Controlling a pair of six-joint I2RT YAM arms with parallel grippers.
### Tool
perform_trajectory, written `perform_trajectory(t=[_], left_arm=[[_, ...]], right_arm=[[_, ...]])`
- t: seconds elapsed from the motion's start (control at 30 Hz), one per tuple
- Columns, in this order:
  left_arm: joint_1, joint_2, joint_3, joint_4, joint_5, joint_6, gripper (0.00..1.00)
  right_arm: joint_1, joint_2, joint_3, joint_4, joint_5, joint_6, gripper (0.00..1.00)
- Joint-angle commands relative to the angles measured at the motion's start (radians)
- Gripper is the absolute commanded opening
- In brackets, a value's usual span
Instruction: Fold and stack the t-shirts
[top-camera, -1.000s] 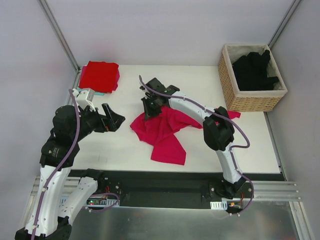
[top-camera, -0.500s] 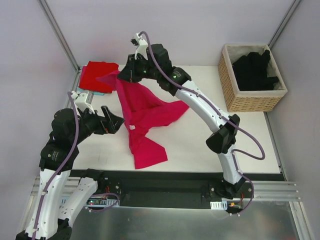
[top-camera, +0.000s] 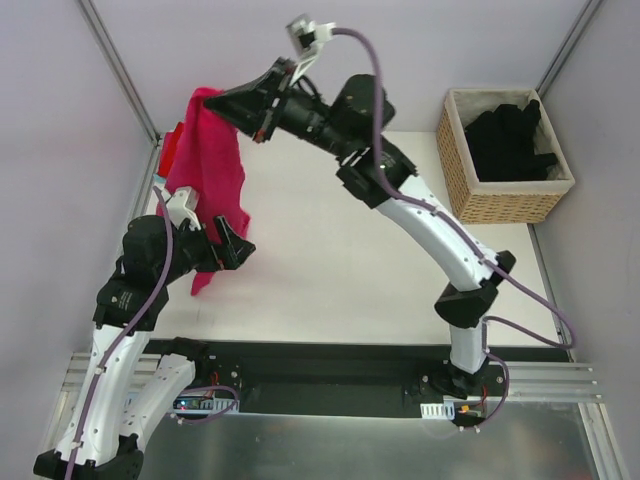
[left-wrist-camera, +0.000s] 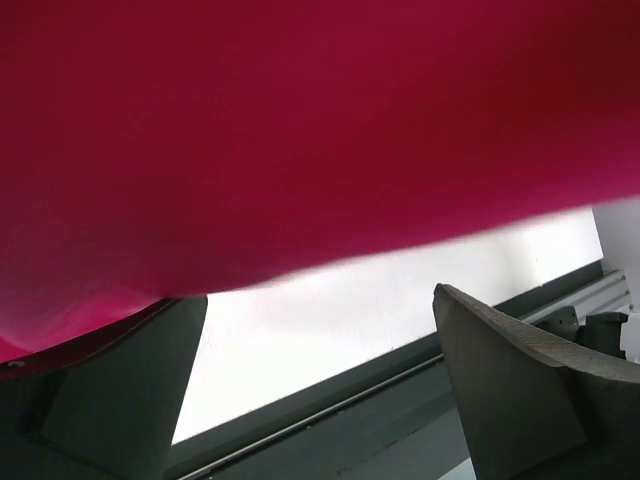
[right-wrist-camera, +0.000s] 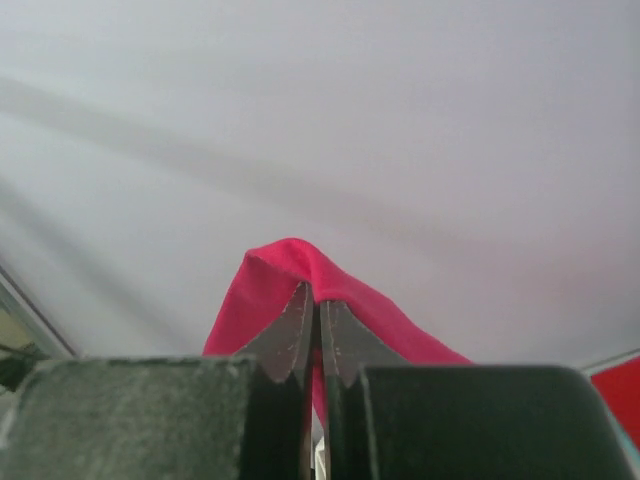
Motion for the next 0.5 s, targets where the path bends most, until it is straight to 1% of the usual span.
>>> perform_trajectory(t=[0.0,0.03,0.07,0.1,0.13,0.17,0.2,0.27,0.3,0.4,0.47], left_arm=[[0.013,-0.001,-0.015,0.046,0.04,-0.018,0.96],[0.013,-0.004,-0.021,0.046,0.038,-0.02,0.96],[0.013,-0.007,-0.024,0.049,0.04,-0.018,0.96],[0.013,-0.009,-0.027,0.049,0.037,-0.018,0.96],[0.013,-0.009,-0.032,0.051,0.037,-0.018,0.96],[0.013,-0.009,-0.032,0.052,0.035,-0.015,0.96],[0.013,-0.006,-0.033,0.056,0.037,-0.015,0.97],[0.013,0.005,-0.033,0.06,0.044,-0.014,0.96],[0.013,0.012,-0.033,0.068,0.049,-0.014,0.96],[0.013,0.04,-0.032,0.074,0.067,-0.011,0.96],[0.013,0.058,-0.033,0.083,0.082,-0.012,0.96]], right_arm=[[-0.05,-0.209,-0.007,-0.029,0.132,-0.064,0.01],[-0.062,-0.236,-0.013,-0.115,0.158,-0.096,0.01],[-0.11,-0.288,-0.033,-0.189,0.181,-0.135,0.01],[-0.145,-0.324,-0.096,-0.314,0.21,-0.14,0.01],[-0.182,-0.354,-0.136,-0.385,0.232,-0.137,0.01],[-0.261,-0.414,-0.171,-0.459,0.26,-0.115,0.01],[-0.305,-0.436,-0.247,-0.581,0.264,-0.113,0.01],[-0.403,-0.468,-0.302,-0.71,0.255,-0.127,0.01],[-0.421,-0.468,-0.326,-0.839,0.251,-0.149,0.01],[-0.422,-0.445,-0.349,-1.037,0.298,-0.25,0.01],[-0.393,-0.447,-0.346,-1.076,0.333,-0.255,0.01]])
